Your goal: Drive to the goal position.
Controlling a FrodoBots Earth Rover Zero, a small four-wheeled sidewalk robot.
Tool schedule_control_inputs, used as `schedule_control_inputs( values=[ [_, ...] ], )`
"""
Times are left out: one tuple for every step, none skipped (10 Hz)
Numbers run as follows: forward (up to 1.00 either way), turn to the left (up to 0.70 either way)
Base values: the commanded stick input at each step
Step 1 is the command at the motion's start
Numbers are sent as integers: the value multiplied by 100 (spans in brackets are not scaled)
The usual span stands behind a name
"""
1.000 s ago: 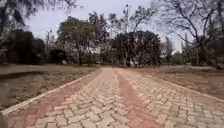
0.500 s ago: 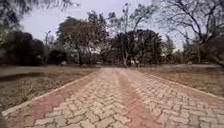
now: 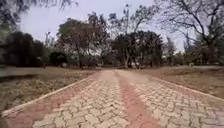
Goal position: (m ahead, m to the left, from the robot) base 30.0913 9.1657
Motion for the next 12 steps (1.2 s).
schedule_control_inputs(
  values=[
    [70, 0],
    [70, 0],
    [70, 0],
    [70, 0],
    [70, 0],
    [70, 0],
    [70, 0],
    [70, 0],
    [70, 0],
    [70, 0],
    [70, 0],
    [70, 0]
  ],
)
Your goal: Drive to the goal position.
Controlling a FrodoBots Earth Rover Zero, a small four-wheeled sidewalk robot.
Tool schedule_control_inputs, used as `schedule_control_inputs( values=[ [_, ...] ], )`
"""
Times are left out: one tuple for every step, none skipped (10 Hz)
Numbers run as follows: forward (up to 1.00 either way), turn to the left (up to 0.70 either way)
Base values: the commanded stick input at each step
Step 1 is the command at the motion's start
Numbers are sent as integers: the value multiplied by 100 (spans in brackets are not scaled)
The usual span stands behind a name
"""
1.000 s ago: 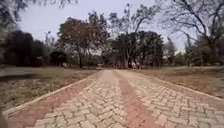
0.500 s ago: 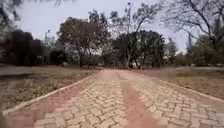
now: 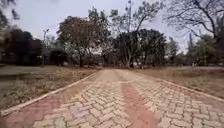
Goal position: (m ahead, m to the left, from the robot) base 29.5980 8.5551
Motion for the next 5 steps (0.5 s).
schedule_control_inputs(
  values=[
    [70, 0],
    [70, 0],
    [70, 0],
    [70, 0],
    [70, 0]
  ],
)
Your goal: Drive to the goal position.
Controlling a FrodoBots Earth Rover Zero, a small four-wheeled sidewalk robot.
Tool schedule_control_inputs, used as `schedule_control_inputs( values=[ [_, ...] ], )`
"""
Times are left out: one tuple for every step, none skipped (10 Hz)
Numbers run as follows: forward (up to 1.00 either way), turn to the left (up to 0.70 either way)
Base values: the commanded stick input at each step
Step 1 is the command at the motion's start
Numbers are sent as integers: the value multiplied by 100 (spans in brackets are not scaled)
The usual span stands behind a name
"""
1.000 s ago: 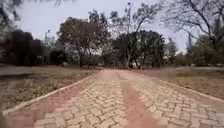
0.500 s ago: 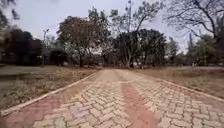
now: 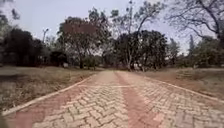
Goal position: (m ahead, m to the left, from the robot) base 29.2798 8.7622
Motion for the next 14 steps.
schedule_control_inputs(
  values=[
    [70, 0],
    [70, 0],
    [70, 0],
    [70, 0],
    [70, 0],
    [70, 0],
    [70, 0],
    [70, 0],
    [70, 0],
    [70, 0],
    [70, 0],
    [70, 0],
    [70, 0],
    [70, 0]
  ],
)
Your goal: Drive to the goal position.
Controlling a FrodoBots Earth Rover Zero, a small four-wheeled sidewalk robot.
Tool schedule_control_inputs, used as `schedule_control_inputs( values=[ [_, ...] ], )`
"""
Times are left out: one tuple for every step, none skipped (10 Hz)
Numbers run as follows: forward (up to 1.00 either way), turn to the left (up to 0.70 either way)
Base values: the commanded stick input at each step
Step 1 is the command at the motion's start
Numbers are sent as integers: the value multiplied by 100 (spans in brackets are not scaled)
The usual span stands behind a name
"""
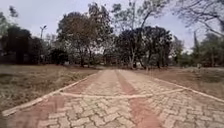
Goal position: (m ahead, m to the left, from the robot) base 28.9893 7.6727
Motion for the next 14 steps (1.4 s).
schedule_control_inputs(
  values=[
    [70, 0],
    [70, 0],
    [70, 0],
    [70, 0],
    [70, 0],
    [70, 0],
    [70, 0],
    [70, 0],
    [70, 0],
    [70, 0],
    [70, 0],
    [70, 0],
    [70, 0],
    [70, 0]
  ],
)
